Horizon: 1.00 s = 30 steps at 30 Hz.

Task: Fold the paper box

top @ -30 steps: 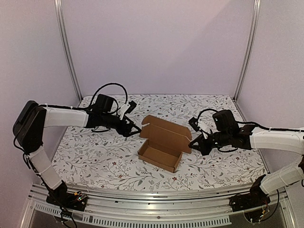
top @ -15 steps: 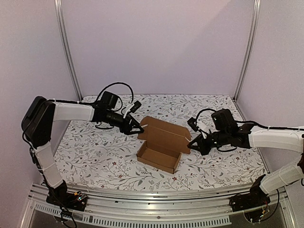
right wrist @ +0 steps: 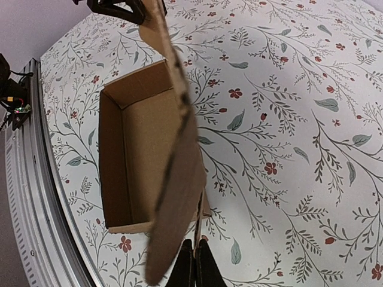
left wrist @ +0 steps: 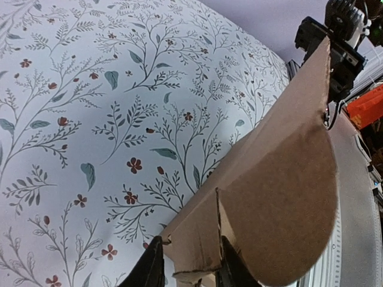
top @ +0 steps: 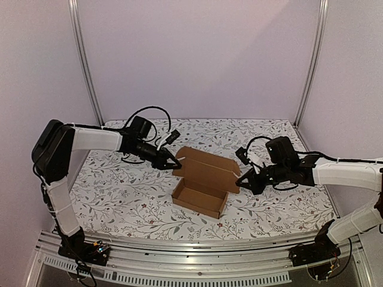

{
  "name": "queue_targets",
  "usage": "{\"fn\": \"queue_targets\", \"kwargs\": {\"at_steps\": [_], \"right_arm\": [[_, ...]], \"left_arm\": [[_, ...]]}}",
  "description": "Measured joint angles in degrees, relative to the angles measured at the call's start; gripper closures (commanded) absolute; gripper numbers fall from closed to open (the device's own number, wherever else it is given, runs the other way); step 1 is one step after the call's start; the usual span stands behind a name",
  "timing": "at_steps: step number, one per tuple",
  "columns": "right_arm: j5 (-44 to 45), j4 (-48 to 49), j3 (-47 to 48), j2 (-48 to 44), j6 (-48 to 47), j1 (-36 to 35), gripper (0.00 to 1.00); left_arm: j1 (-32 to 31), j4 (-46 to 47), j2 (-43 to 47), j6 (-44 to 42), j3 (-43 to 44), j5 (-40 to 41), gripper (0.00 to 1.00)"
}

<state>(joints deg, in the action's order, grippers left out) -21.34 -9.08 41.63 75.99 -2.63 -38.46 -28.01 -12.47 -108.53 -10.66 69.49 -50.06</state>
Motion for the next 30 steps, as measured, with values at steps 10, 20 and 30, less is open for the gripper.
{"fn": "queue_targets", "kwargs": {"at_steps": [10,20,30], "right_arm": [[0.2,0.0,0.2,0.1,0.1,0.0,1.00],[4.9,-1.0,1.3,0.6,2.4,-1.1,1.00],[17.3,-1.2,2.9,0.7,9.8,-8.2,1.00]], "left_arm": [[-0.6,-1.2,0.5,0.0,-0.1,1.6,1.00],[-4.8,0.5,7.8,4.2,-5.4,12.4,1.00],[-12.0,4.2,16.6,12.5,-10.9,30.8,1.00]]}}
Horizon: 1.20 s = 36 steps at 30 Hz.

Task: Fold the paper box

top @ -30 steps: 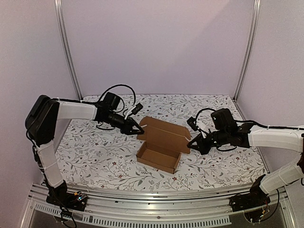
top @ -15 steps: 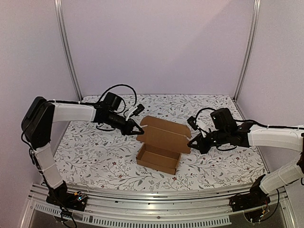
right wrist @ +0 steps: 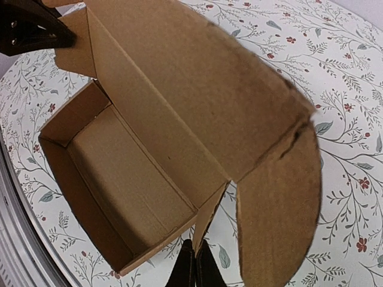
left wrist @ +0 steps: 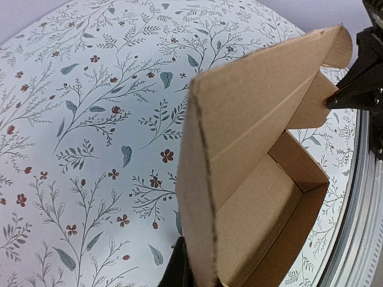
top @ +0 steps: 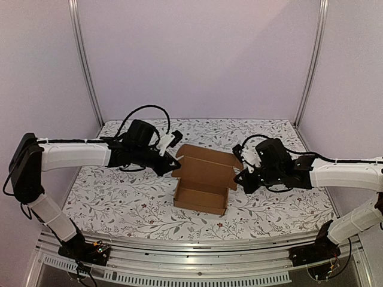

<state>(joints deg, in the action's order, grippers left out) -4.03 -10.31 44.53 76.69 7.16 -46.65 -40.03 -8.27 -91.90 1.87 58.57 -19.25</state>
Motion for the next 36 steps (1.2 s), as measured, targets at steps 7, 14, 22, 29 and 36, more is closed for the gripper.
{"fn": "queue_targets", "kwargs": {"at_steps": [7,14,22,29,36], "right_arm": [[12.8,-1.0,2.4,0.1,5.9,-5.9,1.00],[24.8,-2.6,6.7,4.4,11.6,-10.1,1.00],[33.7,-2.6,8.0,9.9,16.8,-13.1,1.00],[37.9,-2.6,8.4,12.0,20.0,-14.4,1.00],[40.5,-3.1,8.3,12.2,22.6,-15.6,1.00]], "left_arm": [[-5.1,1.5,0.3,4.7,-0.1,14.2,1.00],[-10.4,1.1,-2.1,9.2,2.5,27.6,1.00],[-15.0,0.7,-4.5,16.7,2.7,37.8,1.00],[-18.5,1.7,-5.3,22.6,1.9,44.3,1.00],[-22.1,3.0,-5.4,26.9,0.2,49.0,1.00]]}}
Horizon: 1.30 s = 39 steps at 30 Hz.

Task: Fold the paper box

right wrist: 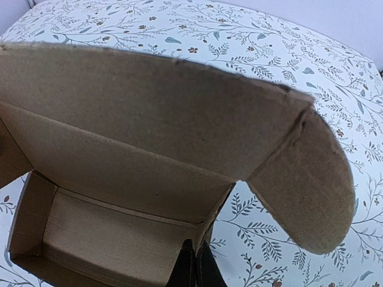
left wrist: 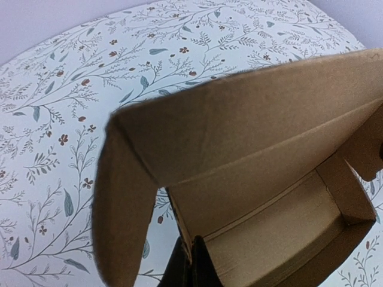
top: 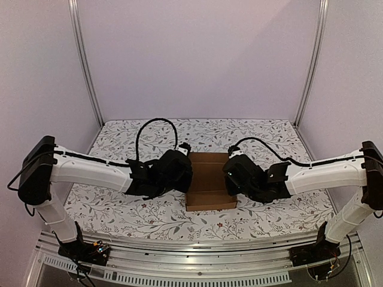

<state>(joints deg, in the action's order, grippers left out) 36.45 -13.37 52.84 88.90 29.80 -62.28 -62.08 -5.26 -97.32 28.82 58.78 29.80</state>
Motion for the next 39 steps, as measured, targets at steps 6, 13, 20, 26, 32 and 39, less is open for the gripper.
{"fn": "queue_targets", "kwargs": {"at_steps": [6,13,20,26,32,39], "right_arm": [[2.0,-0.9,-0.3,0.0,1.7,-0.9,1.00],[4.1,-0.8,-1.2,0.0,3.9,-2.4,1.00],[5.0,-2.3,-1.6,0.0,5.0,-3.3,1.00],[5.1,-3.7,-2.0,0.0,5.5,-3.6,1.00],[5.6,-4.7,-2.0,0.0,5.8,-4.2,1.00],[6.5,-5.3,-2.7,0.0,6.5,-4.7,1.00]], "left_arm": [[-1.0,2.0,-1.2,3.0,0.0,1.8,1.00],[-1.4,2.3,-2.0,7.7,0.6,2.4,1.00],[-2.6,-0.9,-5.2,11.1,3.8,3.5,1.00],[-4.3,-3.0,-5.9,12.2,4.9,4.4,1.00],[-4.9,-4.2,-6.1,12.2,5.6,4.5,1.00],[-5.3,-5.3,-6.9,12.2,6.9,4.4,1.00]]}}
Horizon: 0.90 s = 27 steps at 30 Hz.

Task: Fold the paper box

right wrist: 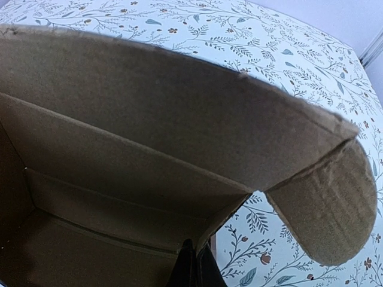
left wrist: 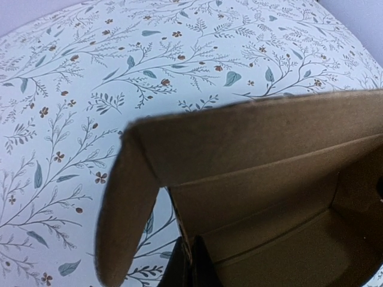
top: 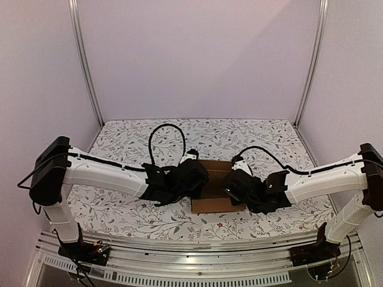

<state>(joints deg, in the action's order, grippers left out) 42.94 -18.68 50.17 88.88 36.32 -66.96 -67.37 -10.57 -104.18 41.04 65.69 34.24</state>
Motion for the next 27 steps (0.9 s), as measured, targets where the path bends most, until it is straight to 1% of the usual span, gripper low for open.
{"fn": "queue_targets", "kwargs": {"at_steps": [11,18,27], "right_arm": [[1.8,-2.4,-0.2,-0.5,0.1,-0.6,1.00],[3.0,-4.7,-0.2,-0.5,0.1,-0.6,1.00],[3.3,-4.8,-0.5,-1.1,0.1,-1.1,1.00]], "left_arm": [[-0.3,-5.0,-1.9,0.0,4.9,-3.1,1.00],[-0.3,-9.1,-5.3,0.1,10.5,-5.0,1.00],[-0.3,-9.4,-5.3,0.2,10.3,-4.6,1.00]]}}
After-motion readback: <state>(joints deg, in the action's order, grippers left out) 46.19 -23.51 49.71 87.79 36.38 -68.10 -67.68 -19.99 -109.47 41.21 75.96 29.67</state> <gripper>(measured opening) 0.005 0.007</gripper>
